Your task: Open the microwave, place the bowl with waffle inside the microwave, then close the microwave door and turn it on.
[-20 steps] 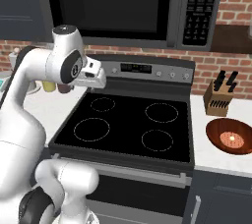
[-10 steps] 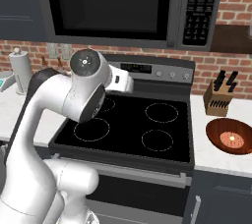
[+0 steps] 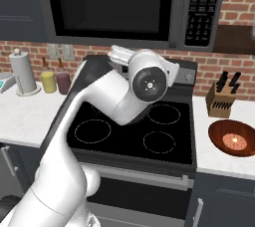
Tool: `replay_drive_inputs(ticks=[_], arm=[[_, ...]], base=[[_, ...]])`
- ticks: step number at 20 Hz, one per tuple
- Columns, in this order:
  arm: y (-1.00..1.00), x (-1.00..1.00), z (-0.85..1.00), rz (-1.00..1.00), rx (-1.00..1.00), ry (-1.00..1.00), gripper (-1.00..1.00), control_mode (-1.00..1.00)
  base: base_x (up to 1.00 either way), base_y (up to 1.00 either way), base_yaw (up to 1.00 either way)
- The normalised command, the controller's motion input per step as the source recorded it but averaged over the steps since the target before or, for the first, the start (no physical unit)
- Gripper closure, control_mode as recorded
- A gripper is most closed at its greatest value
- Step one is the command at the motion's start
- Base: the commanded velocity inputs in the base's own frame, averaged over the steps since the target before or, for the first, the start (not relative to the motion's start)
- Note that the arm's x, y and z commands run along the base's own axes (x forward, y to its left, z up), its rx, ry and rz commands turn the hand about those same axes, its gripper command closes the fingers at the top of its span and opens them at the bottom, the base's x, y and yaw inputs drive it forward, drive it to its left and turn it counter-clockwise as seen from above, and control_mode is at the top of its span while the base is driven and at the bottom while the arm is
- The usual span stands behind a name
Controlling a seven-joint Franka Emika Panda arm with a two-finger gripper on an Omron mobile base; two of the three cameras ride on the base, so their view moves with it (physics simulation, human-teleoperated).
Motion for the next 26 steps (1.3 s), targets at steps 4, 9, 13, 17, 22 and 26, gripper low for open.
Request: replay_drive_inputs(ticks=[4, 9, 13, 17, 22, 26], arm=[[-0.27, 0.10, 0.52, -0.07, 0.02, -0.20, -1.00, -1.00], [0.00, 0.20, 0.00, 0.00, 0.00, 0.08, -1.00, -1.00], [0.00, 0.20, 0.00, 0.02, -0.01, 0.08, -1.00, -1.00], [0.00, 0.21, 0.00, 0.04, 0.00, 0.07, -1.00, -1.00], [0.00, 0.32, 0.00, 0.00, 0.00, 0.01, -1.00, -1.00], [-0.02, 0.31, 0.00, 0.00, 0.00, 0.00, -1.00, -1.00]], base=[[0.00, 0.00, 0.00], [0.00, 0.00, 0.00], [0.00, 0.00, 0.00], [0.00, 0.00, 0.00], [0.00, 0.00, 0.00], [0.00, 0.00, 0.00]])
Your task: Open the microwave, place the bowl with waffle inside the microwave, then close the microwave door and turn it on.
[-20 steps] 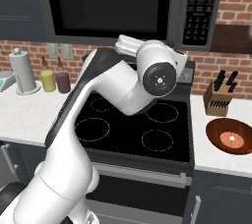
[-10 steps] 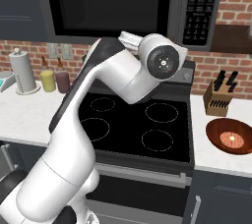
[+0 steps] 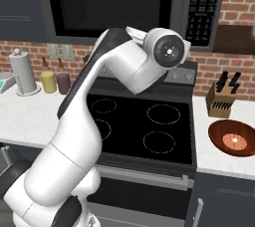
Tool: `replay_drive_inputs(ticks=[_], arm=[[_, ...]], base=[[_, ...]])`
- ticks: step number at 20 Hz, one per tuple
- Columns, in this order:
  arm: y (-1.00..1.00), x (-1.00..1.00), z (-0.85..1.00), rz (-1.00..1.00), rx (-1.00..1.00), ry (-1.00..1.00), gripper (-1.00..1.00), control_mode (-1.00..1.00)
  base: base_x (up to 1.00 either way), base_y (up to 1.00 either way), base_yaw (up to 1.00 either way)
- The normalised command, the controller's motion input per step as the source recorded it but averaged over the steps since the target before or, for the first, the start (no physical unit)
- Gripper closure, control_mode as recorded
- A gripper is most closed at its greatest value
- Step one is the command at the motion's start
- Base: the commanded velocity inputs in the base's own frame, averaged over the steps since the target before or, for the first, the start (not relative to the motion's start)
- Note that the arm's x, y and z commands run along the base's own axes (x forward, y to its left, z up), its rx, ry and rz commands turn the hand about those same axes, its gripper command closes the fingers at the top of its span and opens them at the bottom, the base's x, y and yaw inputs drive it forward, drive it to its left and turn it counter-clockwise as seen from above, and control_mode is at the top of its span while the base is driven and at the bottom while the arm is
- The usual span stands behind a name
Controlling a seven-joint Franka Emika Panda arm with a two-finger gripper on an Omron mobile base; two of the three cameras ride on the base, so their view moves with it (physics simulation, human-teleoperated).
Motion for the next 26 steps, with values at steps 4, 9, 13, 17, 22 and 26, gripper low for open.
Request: replay_drive_inputs(ticks=[4, 9, 13, 17, 22, 26], arm=[[-0.01, 0.36, 0.00, 0.00, 0.00, 0.00, -1.00, -1.00], [-0.18, 0.38, 0.00, 0.00, 0.00, 0.03, -1.00, -1.00], [-0.24, 0.30, 0.00, 0.00, 0.00, 0.05, -1.00, -1.00], [-0.26, 0.27, 0.00, 0.00, 0.00, 0.01, -1.00, -1.00], [-0.10, 0.28, 0.00, 0.00, 0.00, 0.00, -1.00, -1.00], [0.00, 0.30, 0.00, 0.00, 0.00, 0.00, -1.00, -1.00]], base=[[0.00, 0.00, 0.00], [0.00, 0.00, 0.00], [0.00, 0.00, 0.00], [0.00, 0.00, 0.00], [0.00, 0.00, 0.00], [0.00, 0.00, 0.00]])
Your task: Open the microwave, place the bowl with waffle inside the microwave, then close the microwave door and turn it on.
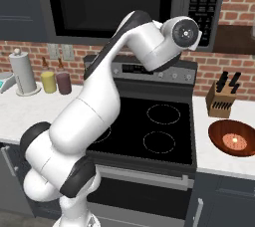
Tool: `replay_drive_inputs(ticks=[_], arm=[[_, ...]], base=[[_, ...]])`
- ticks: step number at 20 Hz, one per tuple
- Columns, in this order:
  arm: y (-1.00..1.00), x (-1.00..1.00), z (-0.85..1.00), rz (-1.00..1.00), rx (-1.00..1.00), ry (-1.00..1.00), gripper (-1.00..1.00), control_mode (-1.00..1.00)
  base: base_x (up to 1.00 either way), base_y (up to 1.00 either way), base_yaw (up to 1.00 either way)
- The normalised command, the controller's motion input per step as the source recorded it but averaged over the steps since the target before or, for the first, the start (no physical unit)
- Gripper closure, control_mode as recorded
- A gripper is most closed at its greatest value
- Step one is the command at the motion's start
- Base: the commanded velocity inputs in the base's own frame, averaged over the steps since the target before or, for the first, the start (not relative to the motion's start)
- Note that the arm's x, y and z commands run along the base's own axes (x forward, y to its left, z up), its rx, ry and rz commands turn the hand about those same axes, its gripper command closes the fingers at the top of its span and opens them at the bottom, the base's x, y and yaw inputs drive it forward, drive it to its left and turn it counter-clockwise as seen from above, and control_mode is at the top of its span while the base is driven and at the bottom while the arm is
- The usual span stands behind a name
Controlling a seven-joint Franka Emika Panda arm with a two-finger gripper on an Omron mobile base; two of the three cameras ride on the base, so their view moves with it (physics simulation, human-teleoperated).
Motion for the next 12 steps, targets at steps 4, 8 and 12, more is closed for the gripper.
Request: replay_drive_inputs(ticks=[4, 8, 12], arm=[[-0.01, 0.32, 0.00, 0.00, 0.00, 0.00, -1.00, -1.00], [-0.20, 0.21, 0.00, 0.00, 0.00, 0.00, -1.00, -1.00], [-0.32, 0.13, 0.00, 0.00, 0.00, 0.00, -1.00, -1.00]], base=[[0.00, 0.00, 0.00], [0.00, 0.00, 0.00], [0.00, 0.00, 0.00]])
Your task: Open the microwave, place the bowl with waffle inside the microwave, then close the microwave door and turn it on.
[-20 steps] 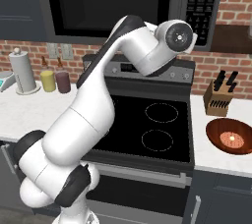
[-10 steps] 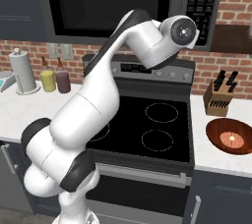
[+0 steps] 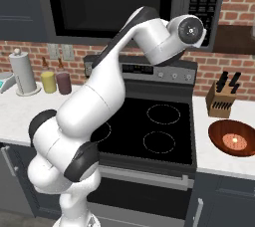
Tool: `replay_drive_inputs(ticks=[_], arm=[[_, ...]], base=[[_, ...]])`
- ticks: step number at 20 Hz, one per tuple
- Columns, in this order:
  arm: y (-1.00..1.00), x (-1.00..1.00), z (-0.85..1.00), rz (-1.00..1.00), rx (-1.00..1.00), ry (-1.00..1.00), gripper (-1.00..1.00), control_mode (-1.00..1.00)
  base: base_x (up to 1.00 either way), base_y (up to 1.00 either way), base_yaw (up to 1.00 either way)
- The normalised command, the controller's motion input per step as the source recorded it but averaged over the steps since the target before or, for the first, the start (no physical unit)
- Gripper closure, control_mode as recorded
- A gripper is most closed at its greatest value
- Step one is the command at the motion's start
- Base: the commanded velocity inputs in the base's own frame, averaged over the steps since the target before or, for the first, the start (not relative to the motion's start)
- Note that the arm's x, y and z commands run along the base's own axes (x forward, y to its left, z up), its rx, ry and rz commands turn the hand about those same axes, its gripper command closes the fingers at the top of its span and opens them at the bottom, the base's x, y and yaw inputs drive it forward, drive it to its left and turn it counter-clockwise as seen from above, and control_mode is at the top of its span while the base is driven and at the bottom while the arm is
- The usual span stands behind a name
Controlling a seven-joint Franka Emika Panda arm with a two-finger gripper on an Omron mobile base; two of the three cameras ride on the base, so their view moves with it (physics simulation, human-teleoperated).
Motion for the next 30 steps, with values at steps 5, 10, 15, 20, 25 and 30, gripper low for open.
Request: replay_drive_inputs(ticks=[5, 10, 15, 20, 25, 30], arm=[[-0.12, 0.24, -0.04, 0.00, 0.00, 0.00, -1.00, -1.00], [0.00, 0.23, -0.04, 0.00, 0.00, 0.00, -1.00, -1.00], [-0.02, 0.04, -0.02, 0.00, 0.00, 0.00, -1.00, -1.00], [0.00, 0.16, -0.12, 0.00, 0.00, 0.00, -1.00, -1.00], [0.15, 0.09, -0.25, 0.01, 0.00, -0.03, -1.00, -1.00], [0.10, 0.22, -0.18, 0.03, 0.00, -0.02, -1.00, -1.00]], base=[[0.00, 0.00, 0.00], [0.00, 0.00, 0.00], [0.00, 0.00, 0.00], [0.00, 0.00, 0.00], [0.00, 0.00, 0.00], [0.00, 0.00, 0.00]])
